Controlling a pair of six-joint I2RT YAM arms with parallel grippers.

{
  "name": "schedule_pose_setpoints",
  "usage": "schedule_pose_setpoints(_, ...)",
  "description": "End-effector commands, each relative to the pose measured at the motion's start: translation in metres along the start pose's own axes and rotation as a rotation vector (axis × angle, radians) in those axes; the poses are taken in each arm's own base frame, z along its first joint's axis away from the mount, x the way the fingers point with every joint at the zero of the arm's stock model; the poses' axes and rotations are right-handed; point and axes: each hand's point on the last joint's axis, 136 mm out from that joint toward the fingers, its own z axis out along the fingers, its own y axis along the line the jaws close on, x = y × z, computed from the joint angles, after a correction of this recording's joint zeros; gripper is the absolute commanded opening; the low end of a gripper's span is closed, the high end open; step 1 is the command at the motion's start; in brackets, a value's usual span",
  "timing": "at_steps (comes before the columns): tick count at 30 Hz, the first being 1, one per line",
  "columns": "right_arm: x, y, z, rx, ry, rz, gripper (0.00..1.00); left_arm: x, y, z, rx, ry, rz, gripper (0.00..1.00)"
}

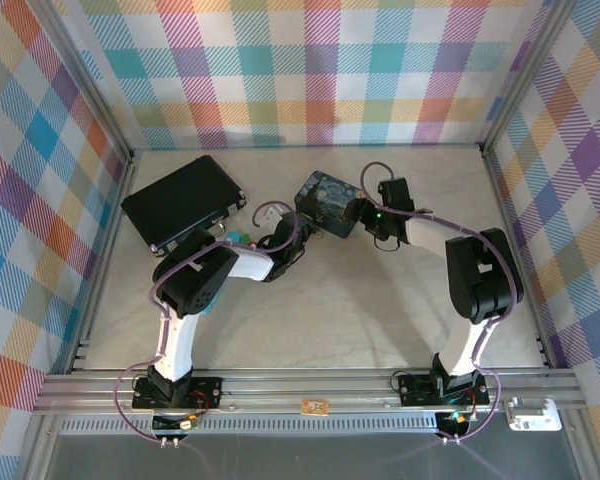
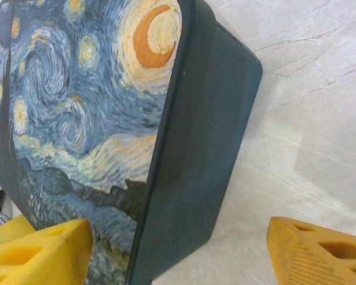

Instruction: Unlock a padlock with a key

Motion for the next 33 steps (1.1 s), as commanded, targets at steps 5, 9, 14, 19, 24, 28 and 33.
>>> schedule_pose_setpoints(5, -0.011, 0.027, -0.056, -0.023, -0.028, -0.198, 0.99, 0.012, -0.052, -0.047, 0.126, 0.187, 0.152, 0.00)
schedule_pose_setpoints(9, 0.004, 0.019, -0.078, 0.006, -0.018, -0.243, 0.99, 0.039, -0.052, -0.070, 0.149, 0.369, 0.233, 0.00)
schedule_pose_setpoints(14, 0.028, 0.001, -0.099, 0.041, 0.003, -0.254, 0.99, 0.080, -0.029, -0.096, 0.072, 0.582, 0.350, 0.00)
schedule_pose_setpoints(19, 0.051, -0.012, -0.112, 0.046, 0.024, -0.260, 0.99, 0.102, -0.001, -0.126, -0.071, 0.633, 0.579, 0.00)
schedule_pose_setpoints(24, 0.063, -0.027, -0.120, 0.073, 0.012, -0.277, 0.99, 0.127, 0.025, -0.141, -0.168, 0.658, 0.706, 0.00)
schedule_pose_setpoints(28, 0.063, -0.036, -0.125, 0.114, -0.016, -0.305, 0.99, 0.141, 0.039, -0.139, -0.211, 0.654, 0.743, 0.00)
schedule_pose_setpoints(33, 0.059, -0.043, -0.127, 0.151, -0.038, -0.331, 0.99, 0.150, 0.050, -0.127, -0.246, 0.656, 0.748, 0.12)
